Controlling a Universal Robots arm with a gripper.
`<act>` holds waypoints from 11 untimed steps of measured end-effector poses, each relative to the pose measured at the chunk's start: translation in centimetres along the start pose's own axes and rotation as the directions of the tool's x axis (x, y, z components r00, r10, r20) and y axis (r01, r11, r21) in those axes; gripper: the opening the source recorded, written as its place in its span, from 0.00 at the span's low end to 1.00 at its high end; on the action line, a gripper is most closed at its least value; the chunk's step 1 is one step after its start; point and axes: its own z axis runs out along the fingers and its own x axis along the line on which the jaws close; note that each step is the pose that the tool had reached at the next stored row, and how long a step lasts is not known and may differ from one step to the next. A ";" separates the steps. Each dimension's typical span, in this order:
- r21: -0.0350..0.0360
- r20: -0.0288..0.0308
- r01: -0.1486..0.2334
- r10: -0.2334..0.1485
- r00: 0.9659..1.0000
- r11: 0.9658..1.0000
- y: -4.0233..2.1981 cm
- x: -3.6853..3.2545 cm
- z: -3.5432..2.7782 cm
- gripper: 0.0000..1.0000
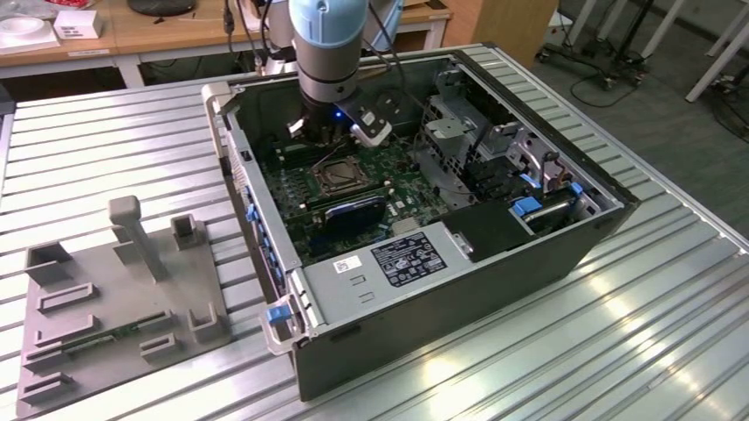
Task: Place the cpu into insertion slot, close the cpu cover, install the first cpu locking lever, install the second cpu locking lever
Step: 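Install the first cpu locking lever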
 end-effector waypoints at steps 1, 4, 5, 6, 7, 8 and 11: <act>0.000 0.000 0.000 0.000 1.000 1.000 -0.01 -0.01 0.02 0.11; 0.000 0.000 0.000 0.000 1.000 1.000 -0.05 -0.03 0.14 0.11; 0.000 0.000 0.000 0.000 1.000 1.000 -0.06 -0.04 0.17 0.11; 0.000 0.000 0.000 0.000 1.000 1.000 -0.08 -0.05 0.21 0.11; 0.000 0.000 0.000 0.000 1.000 1.000 -0.09 -0.06 0.24 0.11; 0.000 0.000 0.000 0.000 1.000 1.000 -0.10 -0.06 0.28 0.11; 0.000 0.000 -0.001 0.001 1.000 1.000 -0.14 -0.10 0.39 0.11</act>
